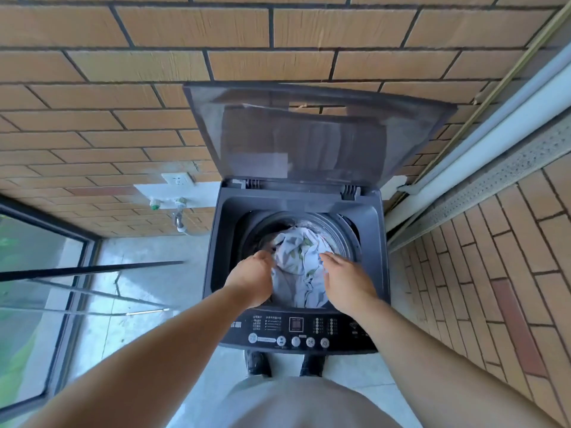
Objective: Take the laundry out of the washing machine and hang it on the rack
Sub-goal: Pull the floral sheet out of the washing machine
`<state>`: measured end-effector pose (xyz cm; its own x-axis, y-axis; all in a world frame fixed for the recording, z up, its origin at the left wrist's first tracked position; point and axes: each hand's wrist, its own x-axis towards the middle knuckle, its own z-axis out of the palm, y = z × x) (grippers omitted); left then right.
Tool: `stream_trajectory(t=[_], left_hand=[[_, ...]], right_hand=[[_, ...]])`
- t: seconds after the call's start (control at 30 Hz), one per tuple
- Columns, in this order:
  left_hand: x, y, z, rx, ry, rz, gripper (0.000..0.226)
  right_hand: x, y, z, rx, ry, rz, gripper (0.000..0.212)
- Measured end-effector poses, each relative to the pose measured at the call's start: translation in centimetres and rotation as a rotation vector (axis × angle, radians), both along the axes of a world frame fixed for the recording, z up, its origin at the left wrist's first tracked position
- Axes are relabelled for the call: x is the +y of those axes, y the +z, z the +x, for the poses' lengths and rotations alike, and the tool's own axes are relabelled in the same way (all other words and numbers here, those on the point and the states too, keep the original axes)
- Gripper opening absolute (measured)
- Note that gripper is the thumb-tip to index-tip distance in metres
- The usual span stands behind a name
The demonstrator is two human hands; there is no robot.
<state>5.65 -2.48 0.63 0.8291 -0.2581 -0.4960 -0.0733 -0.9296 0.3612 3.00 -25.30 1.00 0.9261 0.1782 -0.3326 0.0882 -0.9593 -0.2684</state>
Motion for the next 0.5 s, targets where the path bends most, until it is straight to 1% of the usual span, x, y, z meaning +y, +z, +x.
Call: stream_trajectory(t=[0.07, 0.13, 0.23, 0.3, 0.4, 0.5], left_hand=[[0.3, -1.7, -1.1, 0.13, 0.061, 0.013, 0.041], [0.5, -3.8, -1.8, 0.201, 0.058, 0.035, 0.034], [0.5, -5.8, -3.0, 0.202, -0.041, 0.089, 0.026], [0.7, -7.1, -3.8, 0.154, -0.047, 0.1, 0.027], [1.0, -8.4, -4.3, 0.01, -0.044, 0.097, 0.032], [1.0, -8.6, -3.8, -0.058, -0.093, 0.112, 0.041]], right_hand=[[0.2, -1.6, -1.2, 0.082, -0.023, -0.009, 0.047], [0.7, -3.8, -1.6, 0.19, -0.038, -0.008, 0.043], [1.1, -5.8, -2.0, 0.281, -0.022, -0.02, 0.039], [1.2, -7.2, -2.0, 0.317, -0.021, -0.036, 0.028], [1.2, -8.7, -1.8, 0.356, -0.049, -0.04, 0.016], [0.9, -9.8, -1.7, 0.39, -0.082, -0.006, 0.027]])
